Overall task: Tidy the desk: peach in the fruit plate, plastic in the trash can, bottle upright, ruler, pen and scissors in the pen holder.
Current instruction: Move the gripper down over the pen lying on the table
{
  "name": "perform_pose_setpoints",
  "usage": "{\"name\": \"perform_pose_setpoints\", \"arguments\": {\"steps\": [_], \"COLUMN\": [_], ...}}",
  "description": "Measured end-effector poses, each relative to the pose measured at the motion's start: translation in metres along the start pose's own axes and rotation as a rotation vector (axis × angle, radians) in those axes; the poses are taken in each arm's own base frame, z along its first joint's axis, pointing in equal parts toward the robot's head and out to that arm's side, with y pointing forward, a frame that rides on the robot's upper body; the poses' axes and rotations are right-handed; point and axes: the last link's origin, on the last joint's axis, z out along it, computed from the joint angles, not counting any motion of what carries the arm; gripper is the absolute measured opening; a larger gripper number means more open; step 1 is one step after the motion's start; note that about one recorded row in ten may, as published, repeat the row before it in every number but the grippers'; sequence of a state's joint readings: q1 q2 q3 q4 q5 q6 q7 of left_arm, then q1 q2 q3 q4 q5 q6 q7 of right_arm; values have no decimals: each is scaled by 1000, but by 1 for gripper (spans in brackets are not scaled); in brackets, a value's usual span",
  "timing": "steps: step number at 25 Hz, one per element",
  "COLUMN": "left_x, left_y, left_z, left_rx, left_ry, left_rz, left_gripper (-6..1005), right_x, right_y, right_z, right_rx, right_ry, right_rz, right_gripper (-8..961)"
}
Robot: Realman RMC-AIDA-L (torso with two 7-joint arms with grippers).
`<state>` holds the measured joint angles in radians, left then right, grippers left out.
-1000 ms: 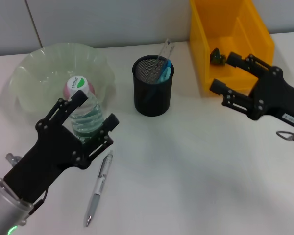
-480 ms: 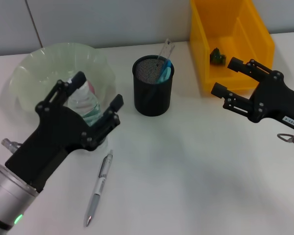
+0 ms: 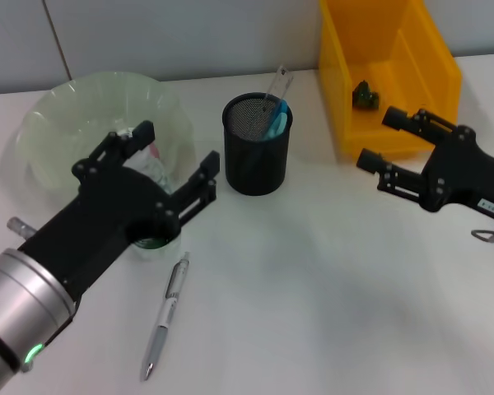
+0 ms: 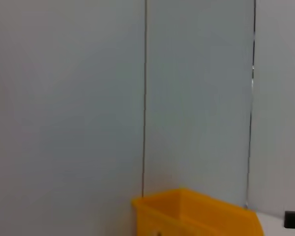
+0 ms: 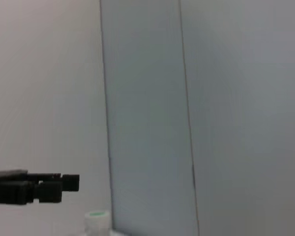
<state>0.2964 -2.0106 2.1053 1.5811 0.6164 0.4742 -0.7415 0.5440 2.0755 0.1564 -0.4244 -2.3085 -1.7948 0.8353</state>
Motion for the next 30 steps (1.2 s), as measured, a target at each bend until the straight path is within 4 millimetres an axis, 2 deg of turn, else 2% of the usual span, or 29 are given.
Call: {"name": "perform_pose_setpoints", "arguments": {"steps": [1,5,7,12,19,21,22,26,27,30], "left_x": [16,21,34,35,41,37,30,25,21,21], "left_y": [7,10,15,17,22,21,21,25,32,34], "left_z": [-6,-8,-21,-23,-23,-20,-13,-3,10,15], "left_rx": [-13,-14,20,59,121,124,125,112,99,104], "left_ry": [-90,-112,-172,-194,-262,-316,-400,-497,-598,-642], "left_rz": [-58,-83,-115,-107,-83,-80,-65,-36,3,30], "left_gripper": [812,813,813,813,813,813,813,812,812,812], "right_x": [0,-2,-3,-3,-3,-3,-3,-4,-4,-4], "right_y": [-1,0,0,0,0,0,0,-1,-1,-1], "right_z": [-1,-5,-8,-10,-10,-10,-10,-11,-10,-10], "right_rx": [-13,-74,-128,-169,-171,-171,-171,-169,-168,-167], "right_ry": [21,91,165,242,248,250,251,253,254,254], "right_rz": [10,31,45,66,70,69,68,63,62,62], "right_gripper": [762,762,762,762,762,762,762,762,762,762]}}
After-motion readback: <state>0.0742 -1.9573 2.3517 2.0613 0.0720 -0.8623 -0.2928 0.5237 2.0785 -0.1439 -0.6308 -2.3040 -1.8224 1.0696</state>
